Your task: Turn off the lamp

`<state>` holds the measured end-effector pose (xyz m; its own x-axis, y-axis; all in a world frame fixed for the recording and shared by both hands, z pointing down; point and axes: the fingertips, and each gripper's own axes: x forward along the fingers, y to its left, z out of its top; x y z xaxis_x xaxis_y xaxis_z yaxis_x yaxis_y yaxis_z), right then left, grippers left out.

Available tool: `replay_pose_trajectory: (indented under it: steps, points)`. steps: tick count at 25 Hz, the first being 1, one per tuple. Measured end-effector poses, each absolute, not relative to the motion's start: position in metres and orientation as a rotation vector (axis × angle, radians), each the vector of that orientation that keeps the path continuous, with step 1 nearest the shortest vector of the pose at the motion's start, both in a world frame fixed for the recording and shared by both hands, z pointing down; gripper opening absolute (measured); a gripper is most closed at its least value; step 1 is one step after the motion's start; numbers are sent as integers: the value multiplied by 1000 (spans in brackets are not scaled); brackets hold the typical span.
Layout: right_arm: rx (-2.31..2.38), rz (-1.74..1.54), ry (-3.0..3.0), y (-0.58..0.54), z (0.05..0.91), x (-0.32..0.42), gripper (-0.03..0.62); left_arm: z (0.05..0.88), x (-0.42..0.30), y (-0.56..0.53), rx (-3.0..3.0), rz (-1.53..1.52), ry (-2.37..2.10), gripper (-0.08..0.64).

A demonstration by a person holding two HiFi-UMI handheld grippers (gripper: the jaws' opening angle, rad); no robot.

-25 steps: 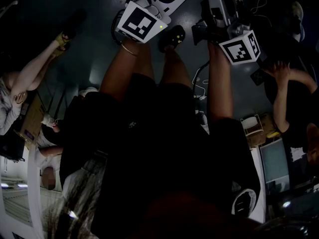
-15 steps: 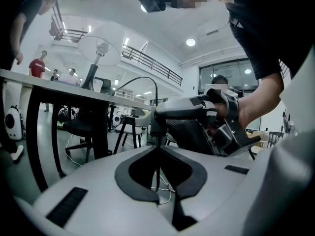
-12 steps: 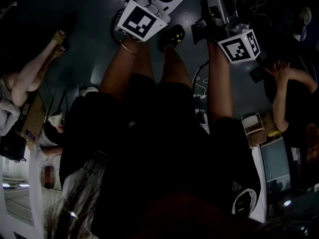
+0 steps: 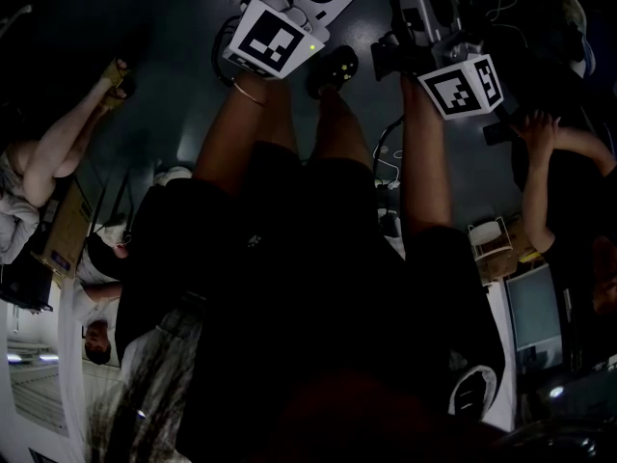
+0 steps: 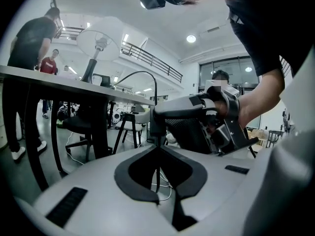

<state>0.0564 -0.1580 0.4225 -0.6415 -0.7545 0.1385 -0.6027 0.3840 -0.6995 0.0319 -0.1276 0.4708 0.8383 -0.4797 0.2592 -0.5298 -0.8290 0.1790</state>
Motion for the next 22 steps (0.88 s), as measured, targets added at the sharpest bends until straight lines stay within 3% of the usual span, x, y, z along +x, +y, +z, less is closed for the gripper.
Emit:
replay_pose_trajectory:
  steps: [22]
  points:
    - [-1357,-1028,2475,-160,440,70,64,466,14,-131,2740,224,-823,15]
